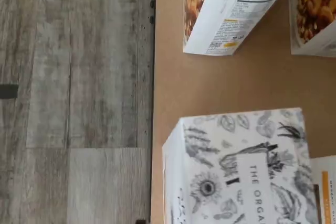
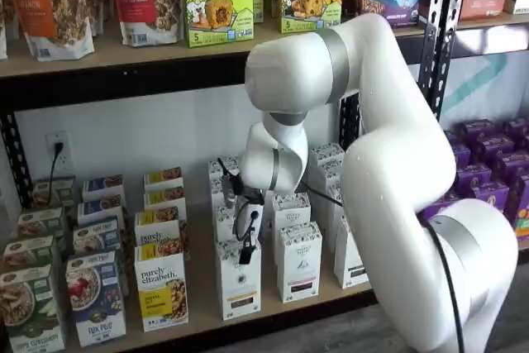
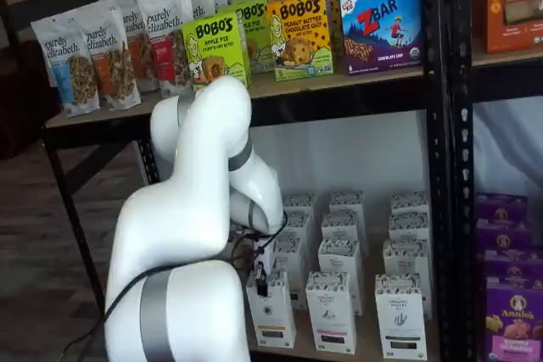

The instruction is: Pick up the white box with a yellow strip in the middle, on the bottom shelf, the fourth box from the left

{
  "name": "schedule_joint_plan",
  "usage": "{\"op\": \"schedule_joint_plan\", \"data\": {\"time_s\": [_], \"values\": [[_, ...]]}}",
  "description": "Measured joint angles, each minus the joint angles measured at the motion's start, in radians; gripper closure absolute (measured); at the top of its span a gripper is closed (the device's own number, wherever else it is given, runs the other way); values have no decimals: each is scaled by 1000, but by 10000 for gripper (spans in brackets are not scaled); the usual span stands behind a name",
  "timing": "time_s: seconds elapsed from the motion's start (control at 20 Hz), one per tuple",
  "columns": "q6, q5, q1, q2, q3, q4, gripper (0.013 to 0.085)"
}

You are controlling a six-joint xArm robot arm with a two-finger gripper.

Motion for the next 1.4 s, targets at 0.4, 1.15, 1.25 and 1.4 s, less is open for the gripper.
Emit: {"op": "schedule_joint_plan", "data": {"time_s": [0.4, 1.15, 1.25, 1.4], "values": [[62, 16, 16, 40, -45, -51, 130], [104, 0, 10, 89, -91, -105, 130], [105, -5, 11, 96, -96, -105, 130], [106, -8, 11, 106, -106, -106, 130]]}}
